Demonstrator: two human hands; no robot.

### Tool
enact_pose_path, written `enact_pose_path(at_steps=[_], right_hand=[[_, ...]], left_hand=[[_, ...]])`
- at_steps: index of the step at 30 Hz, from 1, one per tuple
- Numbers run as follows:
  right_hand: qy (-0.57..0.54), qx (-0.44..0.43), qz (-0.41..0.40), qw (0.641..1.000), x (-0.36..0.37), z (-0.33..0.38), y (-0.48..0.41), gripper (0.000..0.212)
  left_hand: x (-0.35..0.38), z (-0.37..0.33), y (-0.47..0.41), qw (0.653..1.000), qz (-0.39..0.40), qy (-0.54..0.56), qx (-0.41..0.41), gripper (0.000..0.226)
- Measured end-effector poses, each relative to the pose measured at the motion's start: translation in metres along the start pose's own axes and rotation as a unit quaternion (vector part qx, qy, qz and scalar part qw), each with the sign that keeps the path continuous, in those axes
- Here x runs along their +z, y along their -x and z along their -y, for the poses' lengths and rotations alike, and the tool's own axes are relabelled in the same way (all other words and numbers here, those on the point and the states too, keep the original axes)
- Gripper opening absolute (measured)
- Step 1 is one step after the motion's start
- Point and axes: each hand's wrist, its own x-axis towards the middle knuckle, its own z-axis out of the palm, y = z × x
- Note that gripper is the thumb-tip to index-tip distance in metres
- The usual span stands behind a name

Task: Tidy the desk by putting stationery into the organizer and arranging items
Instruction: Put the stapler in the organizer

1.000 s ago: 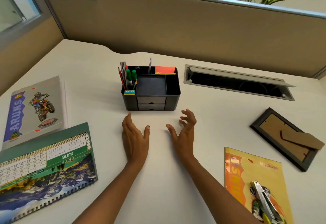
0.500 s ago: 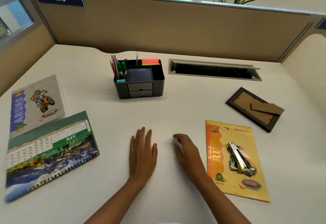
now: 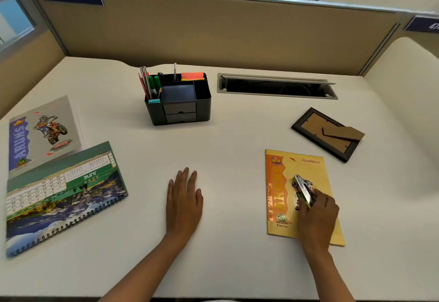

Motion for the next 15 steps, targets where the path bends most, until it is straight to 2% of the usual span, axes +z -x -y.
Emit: enact_pose_path(at_steps=[5,8,12,15], right_hand=[[-0.02,0.002,-0.004,1.0,0.0,0.001,-0.001,0.037],[-0.089,0.023,-0.004,0.996,-0.002,0.008,-0.001,0.032],[-0.185,-0.011,-0.01,0.983,-0.014,0.039,0.007,0.029],[-0.222,-0.059,0.01,0.973,-0.023,0.069,0.017,0.021]], left_hand=[[0.0,-0.002,0.005,1.0,0.002,0.008,-0.001,0.052],[-0.002,-0.004,0.007,0.999,-0.007,0.05,-0.007,0.046],[-0.022,-0.02,0.008,0.974,0.013,0.224,-0.023,0.036],[-0.047,-0.038,0.009,0.937,0.016,0.345,0.046,0.034]])
